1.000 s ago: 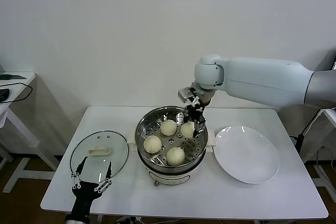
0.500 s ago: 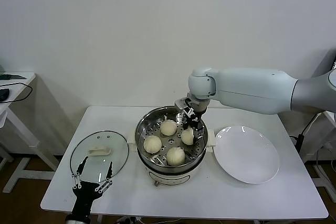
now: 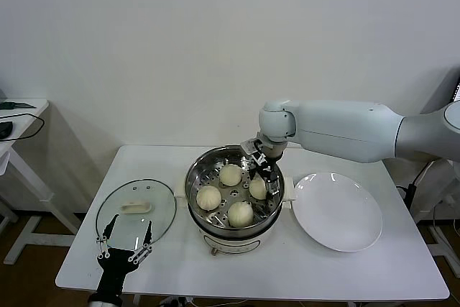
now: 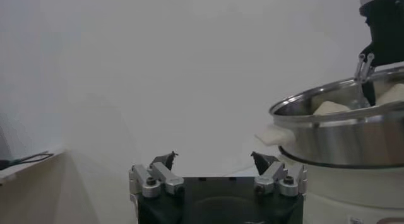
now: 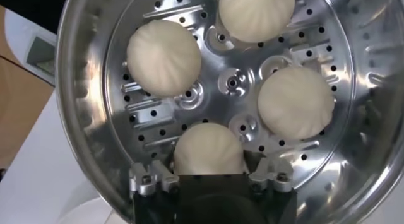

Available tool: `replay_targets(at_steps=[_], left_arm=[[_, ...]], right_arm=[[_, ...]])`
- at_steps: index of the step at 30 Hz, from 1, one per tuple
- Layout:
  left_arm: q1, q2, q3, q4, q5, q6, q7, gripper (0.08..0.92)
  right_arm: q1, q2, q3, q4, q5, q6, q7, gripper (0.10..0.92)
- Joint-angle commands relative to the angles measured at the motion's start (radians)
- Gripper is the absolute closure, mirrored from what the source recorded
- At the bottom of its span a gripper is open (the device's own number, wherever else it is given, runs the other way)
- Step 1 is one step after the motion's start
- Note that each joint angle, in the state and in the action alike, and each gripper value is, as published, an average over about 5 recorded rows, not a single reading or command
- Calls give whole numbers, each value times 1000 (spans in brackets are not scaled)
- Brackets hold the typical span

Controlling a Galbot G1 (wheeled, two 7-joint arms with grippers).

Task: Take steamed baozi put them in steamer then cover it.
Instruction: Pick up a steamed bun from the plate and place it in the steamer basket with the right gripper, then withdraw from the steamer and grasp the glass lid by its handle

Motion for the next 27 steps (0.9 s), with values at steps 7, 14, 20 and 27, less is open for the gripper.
replay_targets(at_steps=[7,14,20,27], left_arm=[[-3,3,1,-13,6,6,0,177],[-23,11,-5,-10,67,-7,-3,177],[-72,22,-11,-7,176,-19,-13,177],[-138,17,2,10,310,4,-42,177]], right_arm=[[19,-141,216,97,143,66,140,203],[-85,-342,364,221,241,251,838,203],[-458,-497,700,269,200,378,1313,203],[-1112,-519,1349,267,96,505,1420,203]])
